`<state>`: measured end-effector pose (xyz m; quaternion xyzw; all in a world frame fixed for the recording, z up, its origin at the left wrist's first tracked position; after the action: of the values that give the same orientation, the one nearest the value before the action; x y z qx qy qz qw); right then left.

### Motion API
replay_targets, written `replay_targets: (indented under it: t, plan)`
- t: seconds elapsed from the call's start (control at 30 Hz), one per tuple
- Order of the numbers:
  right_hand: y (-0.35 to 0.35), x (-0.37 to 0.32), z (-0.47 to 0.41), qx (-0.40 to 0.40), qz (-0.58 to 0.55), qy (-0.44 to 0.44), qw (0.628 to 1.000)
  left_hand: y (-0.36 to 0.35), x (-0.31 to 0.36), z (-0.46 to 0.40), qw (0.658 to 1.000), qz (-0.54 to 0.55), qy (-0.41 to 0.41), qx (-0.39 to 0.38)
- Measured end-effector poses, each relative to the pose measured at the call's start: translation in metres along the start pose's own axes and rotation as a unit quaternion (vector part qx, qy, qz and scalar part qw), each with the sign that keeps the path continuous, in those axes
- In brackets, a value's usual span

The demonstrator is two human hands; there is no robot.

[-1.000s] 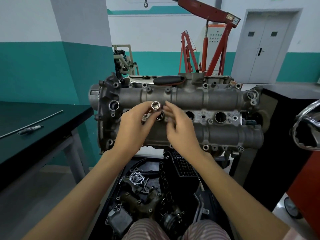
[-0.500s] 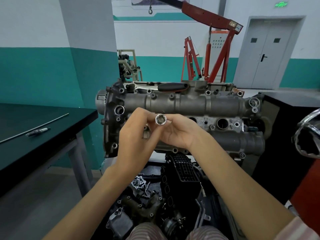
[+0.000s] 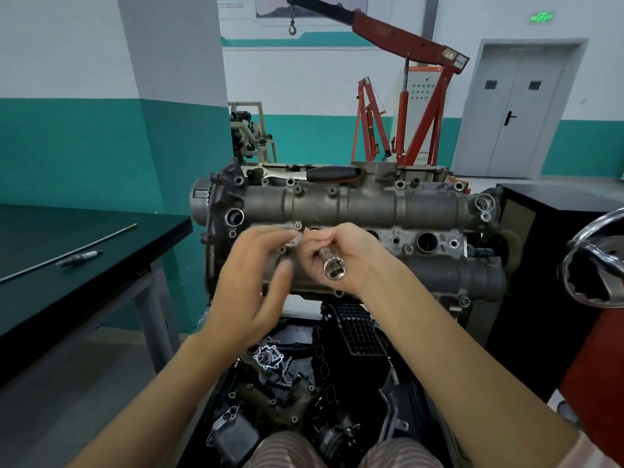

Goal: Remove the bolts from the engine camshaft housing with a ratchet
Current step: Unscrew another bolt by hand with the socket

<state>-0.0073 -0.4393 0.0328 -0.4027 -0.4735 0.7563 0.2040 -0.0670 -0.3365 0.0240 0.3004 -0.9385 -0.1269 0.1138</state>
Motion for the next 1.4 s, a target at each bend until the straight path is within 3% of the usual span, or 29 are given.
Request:
replay_targets:
  t: [0.07, 0.13, 0.17, 0.27, 0.33, 0.5, 0.83, 1.0, 1.1, 1.3, 1.4]
  plan:
    - [0.002, 0.000, 0.004, 0.004, -0.011, -0.004, 1.000, 0.005, -0.016, 0.002, 0.989, 0.039, 0.135, 0.034]
    - [0.005, 0.001, 0.009, 0.007, -0.007, -0.003, 1.000, 0.001, -0.034, 0.002, 0.953, 0.075, 0.290, 0.052]
    - [0.008, 0.002, 0.012, 0.010, -0.003, -0.003, 1.000, -0.005, -0.044, 0.002, 0.918, 0.116, 0.375, 0.048]
    - [0.018, 0.004, 0.018, 0.008, 0.004, -0.019, 1.000, -0.028, -0.057, -0.003, 0.768, 0.293, 0.570, -0.004]
    - [0.024, 0.004, 0.021, 0.005, 0.014, -0.035, 0.999, -0.037, -0.055, -0.010, 0.726, 0.329, 0.601, -0.054]
    - [0.036, 0.005, 0.024, 0.018, 0.082, -0.044, 0.996, -0.053, -0.055, -0.033, 0.760, 0.221, 0.591, -0.156]
    - [0.052, 0.008, 0.020, 0.046, 0.189, -0.057, 0.979, -0.061, -0.062, -0.040, 0.738, 0.213, 0.615, -0.176]
    - [0.063, 0.008, 0.019, 0.076, 0.327, -0.006, 0.942, -0.065, -0.060, -0.041, 0.753, 0.190, 0.599, -0.195]
    - [0.056, 0.007, 0.014, 0.054, 0.406, 0.034, 0.912, -0.066, -0.060, -0.048, 0.753, 0.236, 0.595, -0.155]
    - [0.031, 0.003, 0.001, 0.010, 0.398, 0.052, 0.916, -0.064, -0.052, -0.061, 0.696, 0.408, 0.585, -0.087]
    - [0.021, -0.002, -0.004, -0.010, 0.404, 0.076, 0.912, -0.064, -0.045, -0.060, 0.730, 0.389, 0.549, -0.121]
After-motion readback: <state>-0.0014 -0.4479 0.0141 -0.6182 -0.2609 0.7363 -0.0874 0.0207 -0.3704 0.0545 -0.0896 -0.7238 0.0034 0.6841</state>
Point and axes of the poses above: each hand's wrist, its own z-axis away from the middle knuckle, its own y-axis out of the back of the hand, x = y × z, the point moved 4 cm from there along -z, towards the middle knuckle, and after that the axes turned 1 degree about -z, right-handed, at the moved point
